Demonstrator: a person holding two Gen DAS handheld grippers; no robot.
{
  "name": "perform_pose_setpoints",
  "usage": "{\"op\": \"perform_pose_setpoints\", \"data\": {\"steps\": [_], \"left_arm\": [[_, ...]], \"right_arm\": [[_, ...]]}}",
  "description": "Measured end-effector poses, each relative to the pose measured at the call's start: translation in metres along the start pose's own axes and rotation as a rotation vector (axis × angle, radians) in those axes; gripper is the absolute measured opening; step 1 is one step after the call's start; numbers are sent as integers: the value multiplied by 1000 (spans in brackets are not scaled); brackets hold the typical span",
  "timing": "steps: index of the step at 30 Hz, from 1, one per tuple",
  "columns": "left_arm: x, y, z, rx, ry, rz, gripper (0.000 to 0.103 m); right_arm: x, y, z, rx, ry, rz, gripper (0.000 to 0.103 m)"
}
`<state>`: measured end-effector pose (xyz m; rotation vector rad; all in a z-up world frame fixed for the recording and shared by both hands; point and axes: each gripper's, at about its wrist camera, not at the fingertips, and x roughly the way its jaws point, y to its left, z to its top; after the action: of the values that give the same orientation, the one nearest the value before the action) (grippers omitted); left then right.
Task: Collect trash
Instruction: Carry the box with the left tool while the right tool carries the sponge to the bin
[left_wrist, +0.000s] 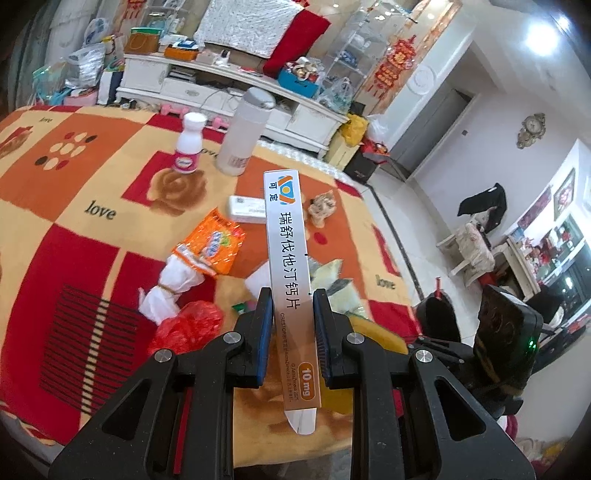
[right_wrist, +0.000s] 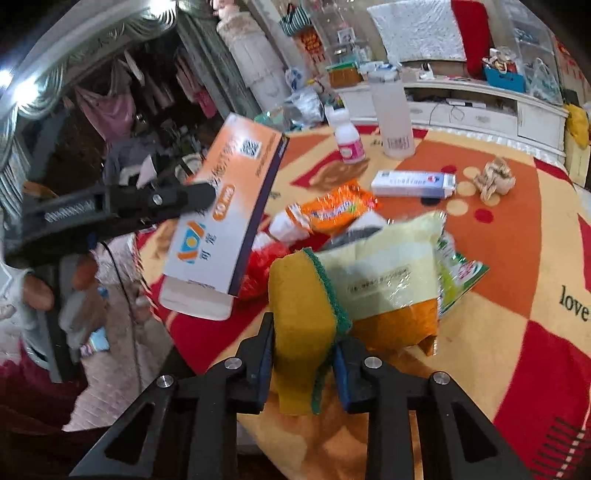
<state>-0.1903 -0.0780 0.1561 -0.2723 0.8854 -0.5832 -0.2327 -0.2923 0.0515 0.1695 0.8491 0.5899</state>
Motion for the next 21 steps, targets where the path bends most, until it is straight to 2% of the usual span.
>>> {"op": "perform_pose_setpoints", "data": {"steps": [3,7,16,21], "left_arm": [[1,-17,4,31,1,-30,19],[13,-51,8,91,18,-76,19],[63,-135,9,229,89,-160,19],[97,-190,4,309,130,-202,19]], "right_arm": [[-22,-4,2,15,-34,-7,26],[-46,-15,0,33,-57,-63,26],[-110,-58,-21,102,-103,-313,26],[-143,-91,-41,170,-118,-418,26]]}}
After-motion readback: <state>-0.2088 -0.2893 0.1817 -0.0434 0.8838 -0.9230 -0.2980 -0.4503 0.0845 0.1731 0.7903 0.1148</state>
